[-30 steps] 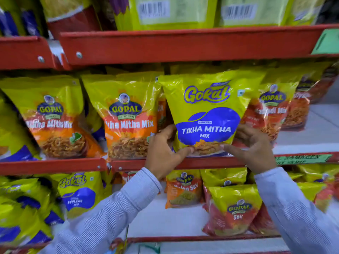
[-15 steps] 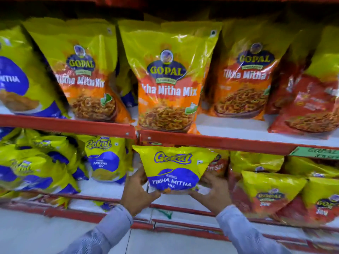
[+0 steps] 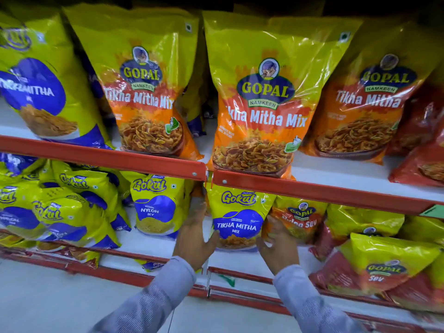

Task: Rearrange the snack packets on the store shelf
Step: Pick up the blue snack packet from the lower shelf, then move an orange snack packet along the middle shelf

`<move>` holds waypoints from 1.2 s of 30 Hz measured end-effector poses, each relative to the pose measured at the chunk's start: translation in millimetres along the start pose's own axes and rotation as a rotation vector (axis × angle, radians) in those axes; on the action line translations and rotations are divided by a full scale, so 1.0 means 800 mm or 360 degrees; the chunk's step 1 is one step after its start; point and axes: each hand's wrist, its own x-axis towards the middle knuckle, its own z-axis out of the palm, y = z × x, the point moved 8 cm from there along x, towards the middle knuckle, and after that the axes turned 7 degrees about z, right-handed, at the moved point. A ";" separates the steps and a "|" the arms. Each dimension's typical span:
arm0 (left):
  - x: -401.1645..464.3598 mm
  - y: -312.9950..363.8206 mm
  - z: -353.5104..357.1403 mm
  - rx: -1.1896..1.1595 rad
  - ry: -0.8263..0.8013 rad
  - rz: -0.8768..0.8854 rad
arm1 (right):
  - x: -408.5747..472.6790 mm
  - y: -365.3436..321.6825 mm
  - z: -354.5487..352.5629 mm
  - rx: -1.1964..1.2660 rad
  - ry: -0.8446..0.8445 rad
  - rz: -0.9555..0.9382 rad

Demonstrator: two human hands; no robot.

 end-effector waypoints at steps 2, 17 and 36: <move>-0.010 0.027 -0.042 0.0301 0.0130 0.0284 | -0.025 -0.051 -0.039 -0.0168 0.0273 -0.0244; 0.039 0.097 -0.328 0.0549 0.1078 0.0542 | -0.008 -0.390 -0.025 -0.0237 0.0223 -0.0969; 0.048 0.050 -0.348 -0.1009 0.0926 0.0363 | 0.006 -0.411 -0.030 0.0723 -0.0287 -0.0712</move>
